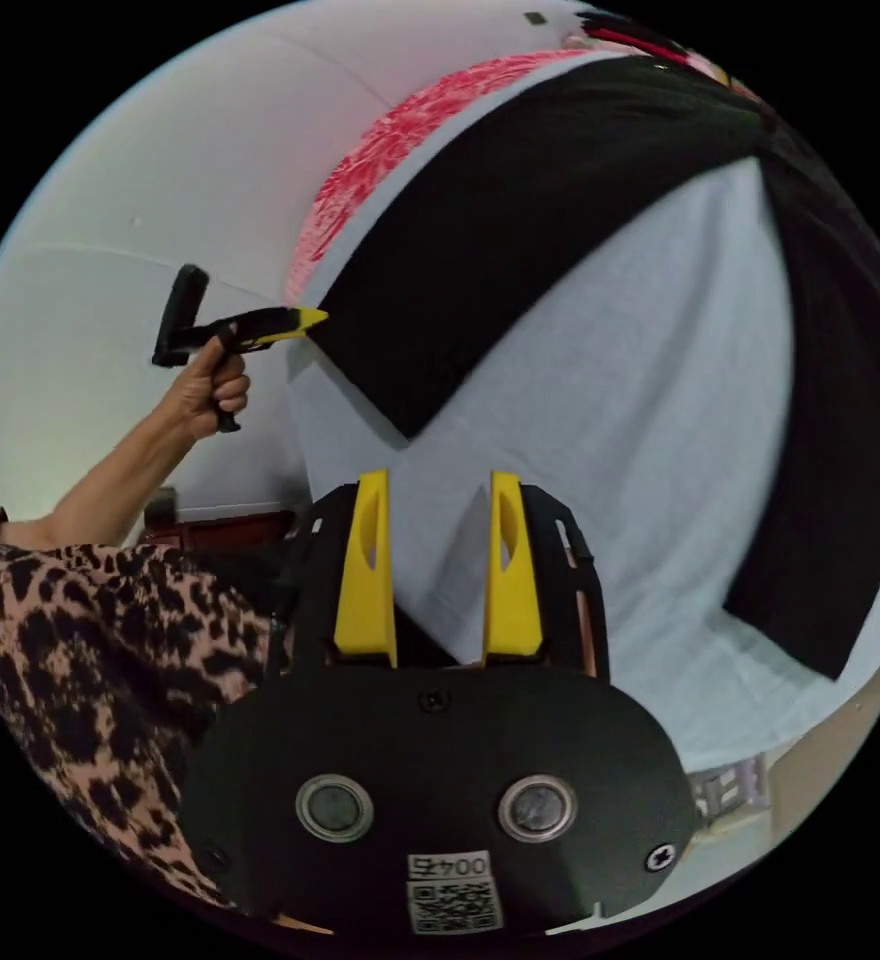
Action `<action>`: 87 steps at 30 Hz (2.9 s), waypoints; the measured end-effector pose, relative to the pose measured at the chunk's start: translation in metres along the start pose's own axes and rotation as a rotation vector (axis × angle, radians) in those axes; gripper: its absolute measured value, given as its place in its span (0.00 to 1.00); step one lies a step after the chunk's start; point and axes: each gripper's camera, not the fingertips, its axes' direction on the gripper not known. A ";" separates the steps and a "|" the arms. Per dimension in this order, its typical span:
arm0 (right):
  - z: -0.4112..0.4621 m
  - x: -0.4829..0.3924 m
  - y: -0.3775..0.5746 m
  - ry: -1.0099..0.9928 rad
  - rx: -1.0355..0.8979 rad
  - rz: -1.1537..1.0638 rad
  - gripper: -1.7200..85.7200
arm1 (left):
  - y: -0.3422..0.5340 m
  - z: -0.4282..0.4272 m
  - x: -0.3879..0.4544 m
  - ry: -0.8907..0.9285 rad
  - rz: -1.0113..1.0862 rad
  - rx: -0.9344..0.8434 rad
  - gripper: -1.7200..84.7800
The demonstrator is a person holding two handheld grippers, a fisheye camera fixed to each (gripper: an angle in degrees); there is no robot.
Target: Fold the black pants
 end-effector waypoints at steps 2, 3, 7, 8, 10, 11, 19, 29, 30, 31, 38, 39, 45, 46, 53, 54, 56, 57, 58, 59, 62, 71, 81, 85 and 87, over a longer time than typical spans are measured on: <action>-0.035 0.025 0.020 0.035 0.059 0.096 0.18 | 0.010 0.003 0.011 -0.083 0.022 0.013 0.11; -0.045 0.033 0.025 0.044 0.074 0.129 0.18 | 0.019 0.005 0.019 -0.137 0.034 0.029 0.12; -0.114 0.101 0.056 0.159 0.148 0.364 0.12 | 0.049 0.010 0.054 -0.265 0.101 0.108 0.13; -0.129 0.119 0.061 0.203 0.148 0.414 0.10 | 0.058 0.017 0.069 -0.291 0.132 0.126 0.13; -0.144 0.144 0.062 0.254 0.099 0.473 0.06 | 0.069 0.037 0.094 -0.304 0.179 0.126 0.13; -0.150 0.158 0.058 0.284 0.050 0.483 0.04 | 0.073 0.056 0.113 -0.301 0.211 0.114 0.13; -0.138 0.181 0.023 0.361 -0.257 0.284 0.01 | 0.077 0.240 0.257 -0.243 0.472 -0.085 0.12; -0.160 0.170 0.023 0.359 -0.308 0.151 0.01 | 0.084 0.419 0.377 -0.425 0.710 -0.245 0.11; -0.162 0.169 0.024 0.358 -0.307 0.135 0.01 | 0.086 0.431 0.381 -0.440 0.708 -0.256 0.11; -0.165 0.168 0.027 0.355 -0.305 0.100 0.01 | 0.087 0.437 0.382 -0.445 0.705 -0.260 0.11; -0.181 0.165 0.045 0.318 -0.266 -0.018 0.01 | 0.094 0.483 0.385 -0.492 0.652 -0.261 0.11; -0.182 0.164 0.047 0.319 -0.262 -0.035 0.01 | 0.095 0.489 0.385 -0.498 0.645 -0.261 0.11; -0.192 0.158 0.064 0.326 -0.247 -0.130 0.01 | 0.099 0.518 0.387 -0.548 0.621 -0.260 0.11; -0.192 0.153 0.067 0.354 -0.248 -0.145 0.01 | 0.099 0.521 0.388 -0.556 0.624 -0.261 0.11; -0.199 0.138 0.087 0.422 -0.239 -0.187 0.01 | 0.102 0.547 0.389 -0.610 0.634 -0.267 0.11; -0.200 0.139 0.089 0.414 -0.239 -0.187 0.01 | 0.102 0.550 0.387 -0.607 0.631 -0.264 0.11; -0.206 0.142 0.094 0.383 -0.239 -0.188 0.01 | 0.102 0.553 0.385 -0.605 0.635 -0.260 0.11; -0.207 0.142 0.096 0.381 -0.239 -0.192 0.01 | 0.103 0.555 0.384 -0.602 0.641 -0.261 0.11; -0.208 0.142 0.099 0.377 -0.239 -0.193 0.01 | 0.103 0.556 0.384 -0.599 0.645 -0.263 0.12; -0.211 0.142 0.101 0.372 -0.238 -0.185 0.01 | 0.103 0.557 0.383 -0.586 0.656 -0.273 0.12; -0.215 0.141 0.110 0.368 -0.227 -0.159 0.01 | 0.105 0.550 0.377 -0.524 0.665 -0.276 0.14; -0.222 0.124 0.131 0.488 -0.246 -0.119 0.01 | 0.120 0.560 0.387 -0.671 0.799 -0.195 0.14; -0.251 0.143 0.169 0.385 -0.156 -0.074 0.01 | 0.108 0.563 0.368 -0.656 0.754 -0.237 0.13; -0.261 0.146 0.187 0.407 -0.117 -0.107 0.01 | 0.106 0.561 0.364 -0.640 0.752 -0.243 0.12; -0.266 0.151 0.196 0.395 -0.083 -0.105 0.02 | 0.104 0.560 0.363 -0.647 0.760 -0.249 0.12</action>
